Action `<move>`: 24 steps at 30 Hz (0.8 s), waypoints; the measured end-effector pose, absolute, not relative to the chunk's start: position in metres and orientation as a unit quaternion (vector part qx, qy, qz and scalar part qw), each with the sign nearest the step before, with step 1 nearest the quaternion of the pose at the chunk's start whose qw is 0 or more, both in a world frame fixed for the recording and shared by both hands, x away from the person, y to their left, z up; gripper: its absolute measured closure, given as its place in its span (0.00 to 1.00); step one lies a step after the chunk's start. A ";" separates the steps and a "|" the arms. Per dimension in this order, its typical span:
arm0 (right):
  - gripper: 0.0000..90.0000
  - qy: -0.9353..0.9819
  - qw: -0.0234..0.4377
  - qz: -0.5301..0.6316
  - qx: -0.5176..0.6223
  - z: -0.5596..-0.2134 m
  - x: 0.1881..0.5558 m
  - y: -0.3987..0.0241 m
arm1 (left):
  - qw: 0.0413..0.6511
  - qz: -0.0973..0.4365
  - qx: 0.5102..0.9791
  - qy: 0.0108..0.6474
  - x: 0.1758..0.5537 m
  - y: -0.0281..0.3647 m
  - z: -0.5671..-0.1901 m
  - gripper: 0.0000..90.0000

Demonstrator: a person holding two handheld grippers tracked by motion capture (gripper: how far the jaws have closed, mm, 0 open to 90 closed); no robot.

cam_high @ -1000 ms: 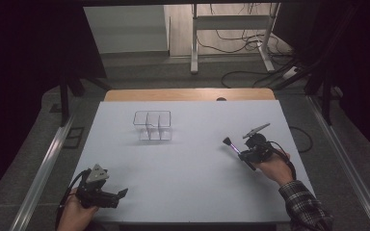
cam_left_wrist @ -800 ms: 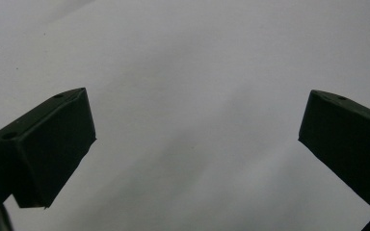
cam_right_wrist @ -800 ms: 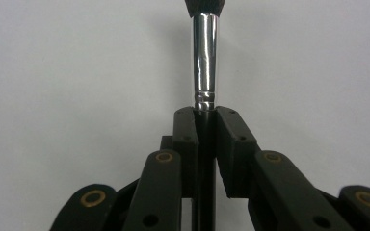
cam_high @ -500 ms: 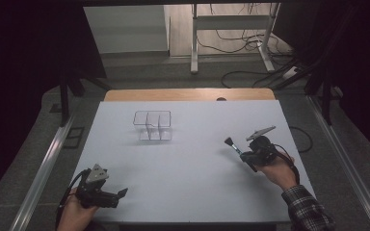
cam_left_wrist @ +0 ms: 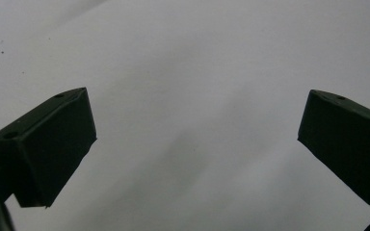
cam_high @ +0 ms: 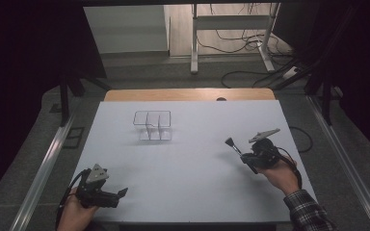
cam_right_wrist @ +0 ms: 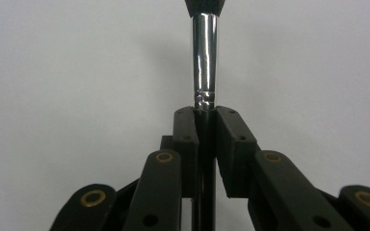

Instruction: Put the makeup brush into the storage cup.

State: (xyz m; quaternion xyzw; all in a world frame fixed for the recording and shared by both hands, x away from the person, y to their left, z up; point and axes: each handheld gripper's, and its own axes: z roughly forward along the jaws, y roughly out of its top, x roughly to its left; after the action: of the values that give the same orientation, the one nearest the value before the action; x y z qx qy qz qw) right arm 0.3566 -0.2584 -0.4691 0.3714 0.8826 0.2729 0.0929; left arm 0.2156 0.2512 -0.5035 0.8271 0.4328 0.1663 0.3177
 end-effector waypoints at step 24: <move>0.88 0.872 0.105 0.311 0.362 -0.457 0.335 -0.257 | 0.327 0.168 0.825 0.430 0.219 0.248 -0.501 0.00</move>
State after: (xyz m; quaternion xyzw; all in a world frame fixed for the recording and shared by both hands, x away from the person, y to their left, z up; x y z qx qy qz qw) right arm 0.3351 -0.2567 -0.4567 0.3616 0.8725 0.3113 0.1054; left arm 0.2189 0.2480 -0.5014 0.8248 0.4297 0.1681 0.3269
